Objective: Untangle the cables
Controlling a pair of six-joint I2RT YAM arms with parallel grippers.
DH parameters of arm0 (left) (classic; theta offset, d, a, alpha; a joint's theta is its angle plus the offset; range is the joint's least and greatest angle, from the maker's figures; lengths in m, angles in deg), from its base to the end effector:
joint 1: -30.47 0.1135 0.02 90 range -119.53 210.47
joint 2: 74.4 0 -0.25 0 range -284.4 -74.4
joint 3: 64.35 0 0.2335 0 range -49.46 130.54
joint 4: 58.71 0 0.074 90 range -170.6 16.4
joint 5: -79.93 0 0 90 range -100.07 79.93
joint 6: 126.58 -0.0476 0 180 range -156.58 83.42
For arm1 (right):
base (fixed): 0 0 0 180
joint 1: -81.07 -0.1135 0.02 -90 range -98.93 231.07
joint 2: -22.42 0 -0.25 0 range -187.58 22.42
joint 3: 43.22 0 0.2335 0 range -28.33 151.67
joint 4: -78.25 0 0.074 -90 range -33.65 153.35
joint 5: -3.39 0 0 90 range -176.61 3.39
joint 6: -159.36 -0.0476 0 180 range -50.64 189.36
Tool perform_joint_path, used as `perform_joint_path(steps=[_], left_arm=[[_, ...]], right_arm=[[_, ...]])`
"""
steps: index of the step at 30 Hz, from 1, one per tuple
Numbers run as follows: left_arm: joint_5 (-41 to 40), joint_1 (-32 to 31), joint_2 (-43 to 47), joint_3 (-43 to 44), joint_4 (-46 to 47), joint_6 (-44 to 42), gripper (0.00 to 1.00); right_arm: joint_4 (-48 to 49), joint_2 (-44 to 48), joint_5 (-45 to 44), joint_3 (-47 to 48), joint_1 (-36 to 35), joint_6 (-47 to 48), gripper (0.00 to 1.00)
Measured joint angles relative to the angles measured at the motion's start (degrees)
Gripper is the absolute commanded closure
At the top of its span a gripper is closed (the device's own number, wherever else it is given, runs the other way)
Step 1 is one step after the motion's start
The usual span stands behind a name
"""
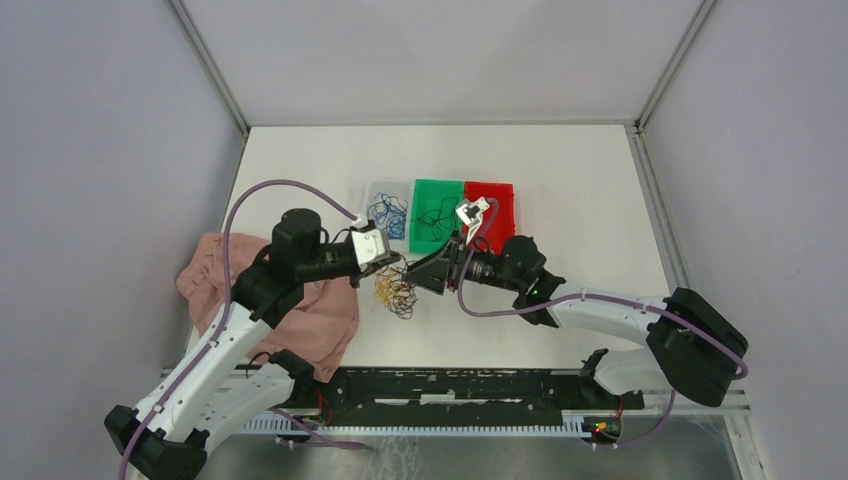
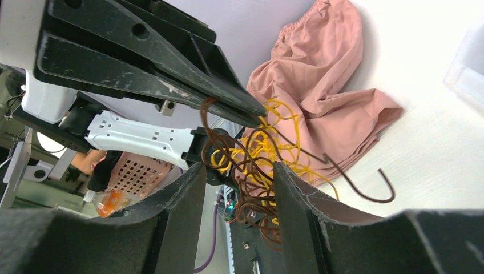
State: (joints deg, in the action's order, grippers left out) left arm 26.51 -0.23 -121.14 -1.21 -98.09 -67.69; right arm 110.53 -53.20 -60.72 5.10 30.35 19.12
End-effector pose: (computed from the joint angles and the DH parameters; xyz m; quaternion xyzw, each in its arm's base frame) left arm 0.1368 -0.1142 0.3177 0.5553 0.5903 -0.2598 0.5251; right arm 0.1623 0.2313 0.2587 -0.1679 0.6578 0.6505 0.3404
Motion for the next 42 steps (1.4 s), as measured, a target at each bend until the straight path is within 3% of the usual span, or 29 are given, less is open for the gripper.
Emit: perform_joint_path(steps=[6,16,31,35,42], left_arm=[[1.6,0.0,-1.3,1.1,2.9,7.3,0.97],[1.6,0.0,-1.9,2.3,7.7,15.7,0.97],[-0.2,0.0,-5.5,3.6,13.2,21.9,0.97],[-1.2,0.0,-5.4,3.6,14.4,21.9,0.97],[-2.2,0.0,-8.4,7.0,15.8,23.1,0.97]], right_arm=[[4.3,-0.8,0.1,-0.1,0.6,-2.0,0.47],[23.4,-11.2,1.6,2.7,0.6,-14.6,0.52],[29.5,-11.6,1.6,3.1,-3.2,-16.5,0.52],[28.5,-11.0,0.7,3.7,-3.2,-16.0,0.60],[14.0,-7.8,0.6,7.6,-6.4,-7.6,0.57]])
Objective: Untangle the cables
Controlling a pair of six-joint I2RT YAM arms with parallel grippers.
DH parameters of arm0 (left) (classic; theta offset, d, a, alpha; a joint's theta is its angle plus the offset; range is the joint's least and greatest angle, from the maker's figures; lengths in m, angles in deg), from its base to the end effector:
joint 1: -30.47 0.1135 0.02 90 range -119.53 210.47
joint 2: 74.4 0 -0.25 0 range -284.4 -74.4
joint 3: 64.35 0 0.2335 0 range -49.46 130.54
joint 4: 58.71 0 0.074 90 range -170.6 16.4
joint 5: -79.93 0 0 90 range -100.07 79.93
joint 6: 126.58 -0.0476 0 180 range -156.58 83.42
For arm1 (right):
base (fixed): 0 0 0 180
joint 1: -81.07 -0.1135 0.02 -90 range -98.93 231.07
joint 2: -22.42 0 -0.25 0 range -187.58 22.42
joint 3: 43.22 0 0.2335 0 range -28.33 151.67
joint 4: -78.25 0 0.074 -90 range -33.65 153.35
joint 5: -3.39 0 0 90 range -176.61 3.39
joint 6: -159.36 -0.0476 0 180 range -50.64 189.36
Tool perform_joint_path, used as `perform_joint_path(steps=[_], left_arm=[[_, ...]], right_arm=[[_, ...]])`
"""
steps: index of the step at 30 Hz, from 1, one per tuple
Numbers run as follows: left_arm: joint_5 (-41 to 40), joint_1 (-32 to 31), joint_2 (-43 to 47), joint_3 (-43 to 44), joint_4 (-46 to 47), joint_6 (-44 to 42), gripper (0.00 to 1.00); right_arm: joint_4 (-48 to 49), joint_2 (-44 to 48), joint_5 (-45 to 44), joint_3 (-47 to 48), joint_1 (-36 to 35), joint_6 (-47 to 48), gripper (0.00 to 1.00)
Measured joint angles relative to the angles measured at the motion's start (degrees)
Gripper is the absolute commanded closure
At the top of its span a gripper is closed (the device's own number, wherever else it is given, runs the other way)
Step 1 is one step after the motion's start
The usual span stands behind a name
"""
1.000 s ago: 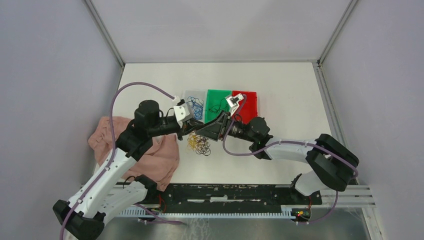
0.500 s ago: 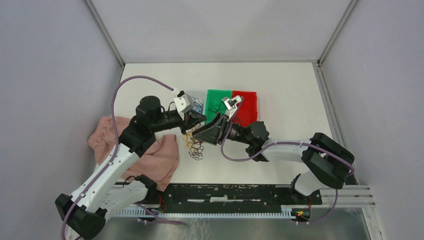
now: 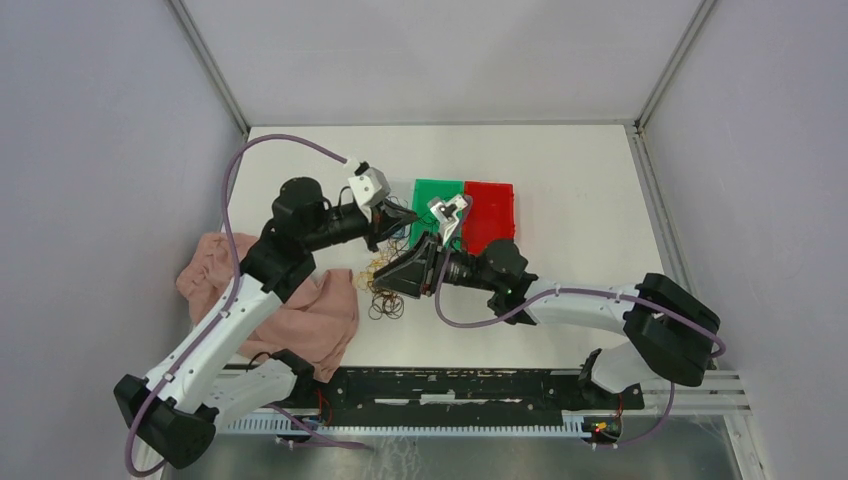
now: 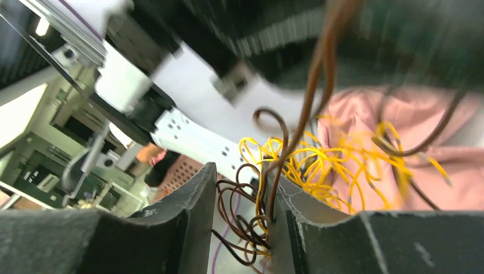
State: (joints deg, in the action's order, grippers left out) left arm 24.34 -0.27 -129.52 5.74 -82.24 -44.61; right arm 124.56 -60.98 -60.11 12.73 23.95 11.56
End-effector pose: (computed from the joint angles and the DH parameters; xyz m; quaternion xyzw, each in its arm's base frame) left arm 0.1707 -0.1328 0.3620 0.4223 0.6189 -0.3425 0.5668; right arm 0.1498 0.2709 0.2919 -0.1831 0.5673 0.7392 0.3135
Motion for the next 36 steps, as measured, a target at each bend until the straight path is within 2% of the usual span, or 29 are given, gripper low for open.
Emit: perform_joint_path(steps=[7,17,28,33,36], left_arm=[[-0.6,0.0,-4.0,7.8,1.2,2.3,0.97],[-1.9,0.0,-4.3,15.4,2.8,5.0,0.97],[-2.7,0.0,-5.2,22.7,2.3,5.4,0.97],[-2.8,0.0,-5.7,27.3,2.3,5.4,0.97],[-2.7,0.0,-6.0,29.6,2.1,5.2,0.97]], right_arm=[[-3.3,-1.3,0.6,-1.7,-1.6,4.9,0.50],[-15.1,-3.1,1.4,-2.1,-1.8,14.2,0.50],[-27.3,-3.4,-5.6,-6.1,-2.0,22.9,0.49],[-30.5,-3.4,-9.2,-8.8,-2.0,25.0,0.46],[-32.0,-3.2,-10.9,-9.4,-2.0,25.9,0.42]])
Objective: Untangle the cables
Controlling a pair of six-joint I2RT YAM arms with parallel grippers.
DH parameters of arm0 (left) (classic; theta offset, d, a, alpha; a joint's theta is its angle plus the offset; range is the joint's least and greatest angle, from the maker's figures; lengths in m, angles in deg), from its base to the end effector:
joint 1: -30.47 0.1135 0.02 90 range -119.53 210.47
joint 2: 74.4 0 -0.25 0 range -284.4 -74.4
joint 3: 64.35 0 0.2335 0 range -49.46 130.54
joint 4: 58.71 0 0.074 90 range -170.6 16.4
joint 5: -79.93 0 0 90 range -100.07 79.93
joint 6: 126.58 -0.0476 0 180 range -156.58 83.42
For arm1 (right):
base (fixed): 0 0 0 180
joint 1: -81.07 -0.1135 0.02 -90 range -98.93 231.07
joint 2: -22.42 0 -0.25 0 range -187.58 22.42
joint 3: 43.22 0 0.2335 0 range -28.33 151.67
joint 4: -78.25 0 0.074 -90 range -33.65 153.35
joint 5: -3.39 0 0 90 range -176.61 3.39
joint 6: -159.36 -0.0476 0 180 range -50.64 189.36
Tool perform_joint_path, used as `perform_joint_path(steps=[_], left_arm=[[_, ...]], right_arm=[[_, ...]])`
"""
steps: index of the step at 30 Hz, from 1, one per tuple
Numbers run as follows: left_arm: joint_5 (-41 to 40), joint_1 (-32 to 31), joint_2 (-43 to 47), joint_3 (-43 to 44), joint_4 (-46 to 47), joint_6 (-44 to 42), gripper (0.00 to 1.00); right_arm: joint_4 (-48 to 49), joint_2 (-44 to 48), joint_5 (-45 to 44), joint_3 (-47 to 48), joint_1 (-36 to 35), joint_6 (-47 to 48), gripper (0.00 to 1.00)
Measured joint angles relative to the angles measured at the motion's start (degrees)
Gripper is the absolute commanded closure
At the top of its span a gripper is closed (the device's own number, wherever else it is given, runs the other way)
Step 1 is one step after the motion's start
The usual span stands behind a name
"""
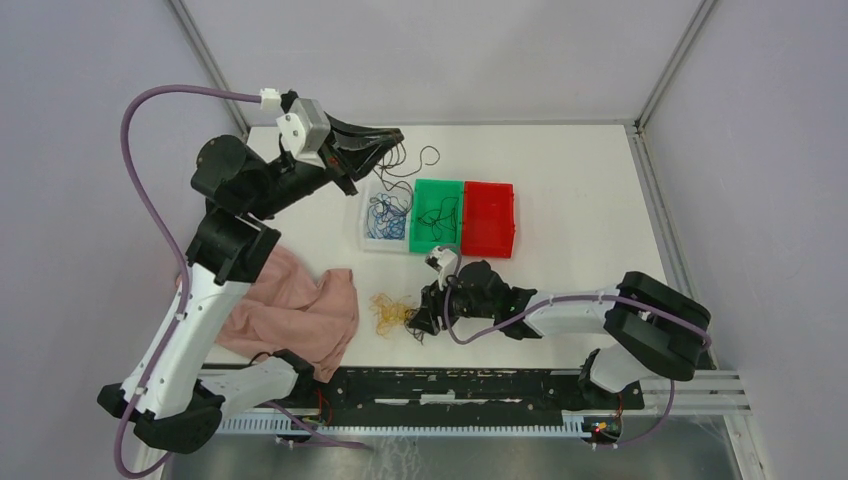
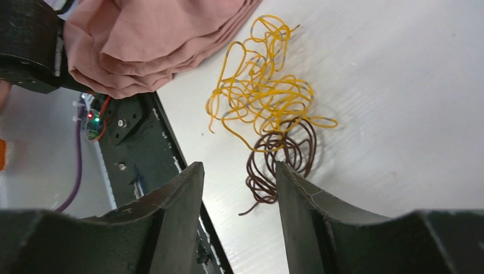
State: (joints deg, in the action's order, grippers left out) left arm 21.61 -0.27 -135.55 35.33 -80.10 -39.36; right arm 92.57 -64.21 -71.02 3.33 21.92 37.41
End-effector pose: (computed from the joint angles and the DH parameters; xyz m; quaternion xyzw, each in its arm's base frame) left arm 0.1518 -0.1193 0.5117 0.3750 0.4837 -0.3443 0.7119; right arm 0.1387 0.2572 0.1606 -0.2674 0.7986 0.4565 0.2869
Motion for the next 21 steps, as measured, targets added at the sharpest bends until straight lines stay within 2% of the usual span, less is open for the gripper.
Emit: perform_joint_path(steps=[5,11,16,21], left_arm=[[0.1,0.0,-0.2,1.8,-0.7,-0.1,0.96],[1.6,0.0,1.2,-1.6,-2.5,-1.5,0.89],[4.6,0.0,2.2,-4.4,-5.6,-3.5,0.88],[6.5,0.0,3.1,-5.7,-8.0,-5.6,0.88]], right_arm=[[-3.7,4.7,-2.8,-0.6,0.0,1.0,0.34],[-10.9,18.5,-5.3,3.4,0.0,2.9,0.16],[-14.7,27.1,-7.4,11.0,0.1,5.4,0.14],[-18.3,31.3,-8.1,16.2,0.5,8.2,0.14]])
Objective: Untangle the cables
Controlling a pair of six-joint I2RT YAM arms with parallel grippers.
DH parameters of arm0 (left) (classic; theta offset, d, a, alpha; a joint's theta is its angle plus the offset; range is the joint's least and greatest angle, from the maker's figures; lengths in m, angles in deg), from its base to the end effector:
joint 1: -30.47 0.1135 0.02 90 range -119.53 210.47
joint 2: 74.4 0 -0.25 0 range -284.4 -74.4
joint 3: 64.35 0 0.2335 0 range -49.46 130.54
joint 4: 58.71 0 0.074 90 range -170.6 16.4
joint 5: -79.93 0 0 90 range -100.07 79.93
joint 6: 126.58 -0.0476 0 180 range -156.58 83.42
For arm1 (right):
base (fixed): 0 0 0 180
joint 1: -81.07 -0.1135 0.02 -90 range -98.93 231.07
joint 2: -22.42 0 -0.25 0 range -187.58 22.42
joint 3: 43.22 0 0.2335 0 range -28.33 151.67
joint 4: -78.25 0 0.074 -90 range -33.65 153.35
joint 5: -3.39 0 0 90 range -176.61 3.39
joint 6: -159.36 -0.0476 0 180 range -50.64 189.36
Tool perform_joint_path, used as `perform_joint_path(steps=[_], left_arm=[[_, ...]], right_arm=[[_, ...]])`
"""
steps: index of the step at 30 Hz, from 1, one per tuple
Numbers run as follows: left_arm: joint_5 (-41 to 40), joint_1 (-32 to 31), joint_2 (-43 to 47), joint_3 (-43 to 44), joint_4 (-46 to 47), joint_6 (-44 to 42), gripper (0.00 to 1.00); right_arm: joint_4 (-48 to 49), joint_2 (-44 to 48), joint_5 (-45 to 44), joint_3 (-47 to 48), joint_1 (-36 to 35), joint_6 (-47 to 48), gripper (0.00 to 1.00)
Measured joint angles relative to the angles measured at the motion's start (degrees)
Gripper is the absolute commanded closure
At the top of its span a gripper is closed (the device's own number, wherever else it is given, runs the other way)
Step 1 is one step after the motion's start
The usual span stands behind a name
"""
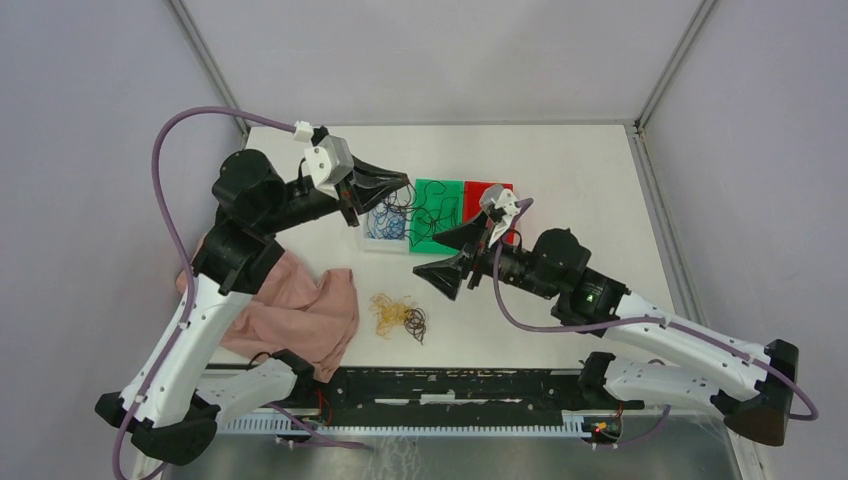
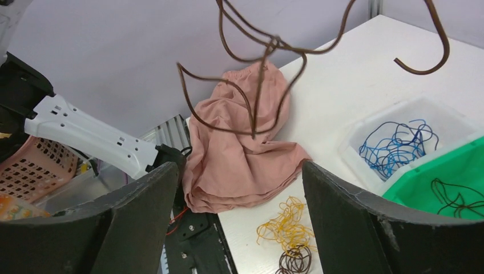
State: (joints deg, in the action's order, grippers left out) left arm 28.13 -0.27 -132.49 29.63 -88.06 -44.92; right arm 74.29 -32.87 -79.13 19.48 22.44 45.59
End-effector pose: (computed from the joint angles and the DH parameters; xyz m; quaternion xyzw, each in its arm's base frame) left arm 0.1463 -0.1212 0.4753 0.4405 0.5111 -0.3506 0.6495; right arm 0.1145 0.1997 0.3564 -0.2502 0.6384 0.5122 0.5172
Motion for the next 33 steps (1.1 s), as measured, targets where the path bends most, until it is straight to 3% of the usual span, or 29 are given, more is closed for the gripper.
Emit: perform_joint_path(steps=[5,9,11,18,28,33], left_arm=[[1.2,0.0,1.4,-2.3,-0.8,-1.9,0.88],[1.4,0.0,1.6,-3.3,-1.5,-2.1,0.88],[1.4,0.0,1.6,-3.5,-1.8,-2.1,0.88],[1.3,0.0,1.9,-3.5,-3.3,-4.2,0.88],[-10.4,0.0,5.8,-6.4,-5.3,-18.9,0.60],[-9.0,0.0,6.7,-7.2,-10.1,-24.0,0.59]], right_arm=[[-3.8,-0.6,0.4,4.1,0.1,3.0,0.17],[-5.0,-3.2,1.4,7.1,0.2,4.3,0.27],[-5.5,-4.5,1.4,8.3,0.2,4.6,0.38],[-6.3,-6.9,0.4,10.3,0.2,5.6,0.98],[-12.2,0.6,-8.9,8.5,2.2,6.8,1.00],[-14.2,2.4,-10.1,8.5,6.2,7.1,1.00]])
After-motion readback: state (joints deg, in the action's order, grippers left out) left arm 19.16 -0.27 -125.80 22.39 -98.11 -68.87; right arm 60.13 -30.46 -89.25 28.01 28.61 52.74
